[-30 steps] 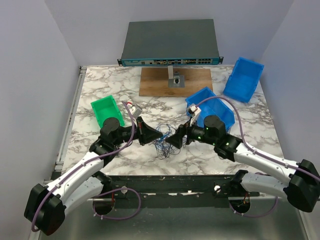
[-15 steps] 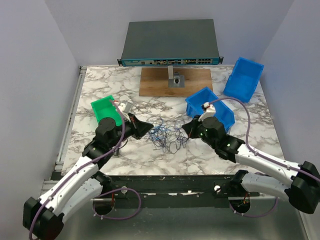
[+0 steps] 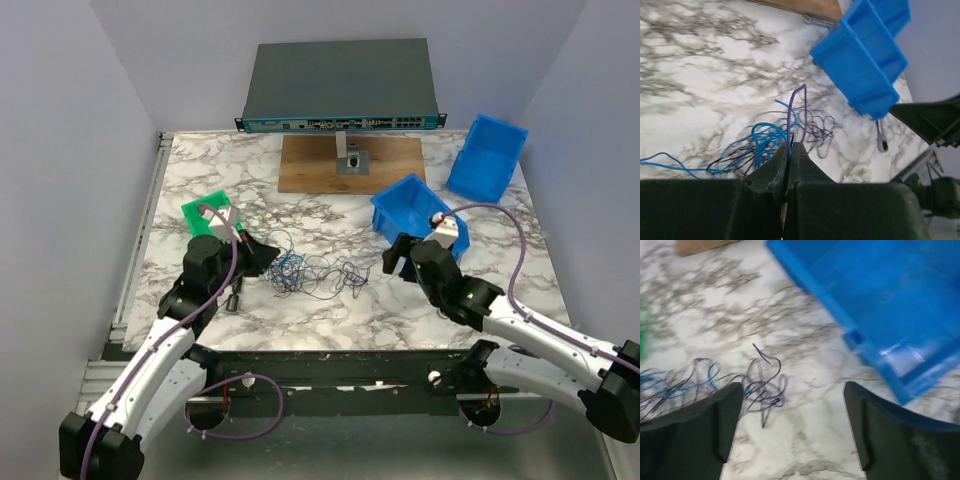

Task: Untangle the cables
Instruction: Untie the cable.

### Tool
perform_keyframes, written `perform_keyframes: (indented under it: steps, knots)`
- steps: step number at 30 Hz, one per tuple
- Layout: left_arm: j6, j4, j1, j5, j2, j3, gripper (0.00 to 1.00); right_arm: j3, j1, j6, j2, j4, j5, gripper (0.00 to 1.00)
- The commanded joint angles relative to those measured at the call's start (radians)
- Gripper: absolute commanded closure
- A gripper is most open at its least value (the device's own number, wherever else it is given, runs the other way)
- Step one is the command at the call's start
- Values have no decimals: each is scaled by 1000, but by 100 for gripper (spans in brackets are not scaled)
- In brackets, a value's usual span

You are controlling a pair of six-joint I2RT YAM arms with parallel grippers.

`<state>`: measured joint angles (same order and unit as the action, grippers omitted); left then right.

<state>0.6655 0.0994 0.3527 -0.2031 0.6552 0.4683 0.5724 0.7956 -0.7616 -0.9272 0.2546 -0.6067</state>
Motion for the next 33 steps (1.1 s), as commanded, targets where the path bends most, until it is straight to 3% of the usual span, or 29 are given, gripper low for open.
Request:
perform_keyframes:
  steps: [1,6,15,16,18,21,22,26,30,33]
  knots:
    - [-20,-240,23,-379,108,33,100,-29,3,245,32,-228,329,2]
    - [-89,-272,188,-452,170,124,100,-70,3,395,73,-461,758,0]
    - [-2,-388,251,-677,277,257,100,-20,2,479,-83,-600,1100,1]
    - [7,-398,253,-696,292,269,100,-22,3,475,-98,-631,1120,10]
    - [17,-391,255,-691,309,286,100,-24,3,455,-115,-656,1113,38]
    - [-29,-297,253,-594,302,301,100,-42,2,413,-95,-652,962,93]
    - [-57,-228,250,-521,289,306,100,-50,2,396,-78,-631,867,98]
    - [-54,-14,163,-202,216,279,100,-52,2,311,-24,-425,319,99]
    - [40,34,-73,-148,130,170,100,-16,1,109,-27,-86,-151,99]
    - [76,60,-200,-83,52,98,100,6,-1,-72,-49,128,-304,95]
